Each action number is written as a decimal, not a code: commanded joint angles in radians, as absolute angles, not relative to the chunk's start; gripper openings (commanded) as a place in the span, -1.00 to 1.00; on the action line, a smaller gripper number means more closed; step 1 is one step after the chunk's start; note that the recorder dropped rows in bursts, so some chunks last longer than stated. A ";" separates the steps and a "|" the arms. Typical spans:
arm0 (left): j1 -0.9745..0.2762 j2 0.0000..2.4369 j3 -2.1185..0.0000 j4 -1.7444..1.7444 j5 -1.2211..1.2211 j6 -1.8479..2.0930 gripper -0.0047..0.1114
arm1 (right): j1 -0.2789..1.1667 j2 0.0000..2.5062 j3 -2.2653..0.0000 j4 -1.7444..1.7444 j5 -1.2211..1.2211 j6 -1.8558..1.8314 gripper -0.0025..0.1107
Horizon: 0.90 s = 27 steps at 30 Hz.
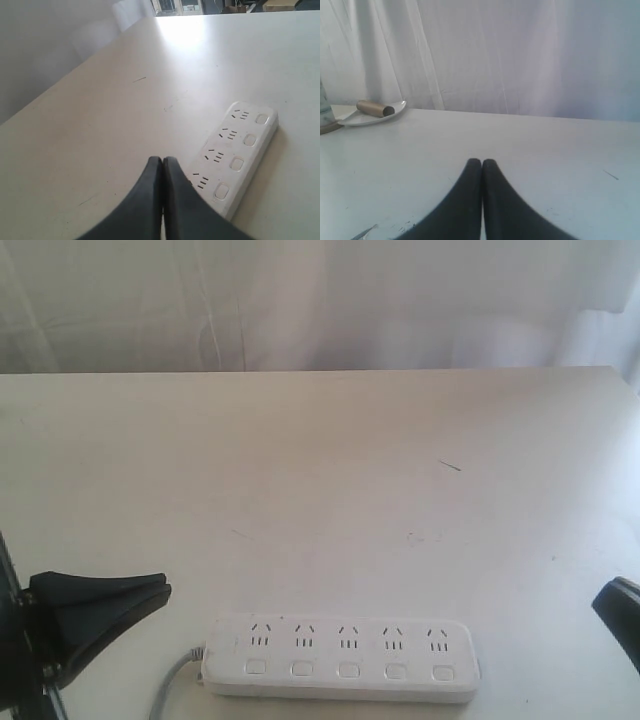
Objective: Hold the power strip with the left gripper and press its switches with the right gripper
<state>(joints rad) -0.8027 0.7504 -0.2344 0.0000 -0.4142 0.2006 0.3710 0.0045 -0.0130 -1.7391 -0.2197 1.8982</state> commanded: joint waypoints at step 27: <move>-0.233 0.438 -0.029 0.500 -0.428 -0.504 -0.92 | 0.367 0.000 0.000 -1.744 -0.207 1.887 -0.96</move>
<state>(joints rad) -0.2747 0.4936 -0.0891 0.4758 -0.4153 -0.4644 0.3710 0.0045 -0.0054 -1.7391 -0.2174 1.8982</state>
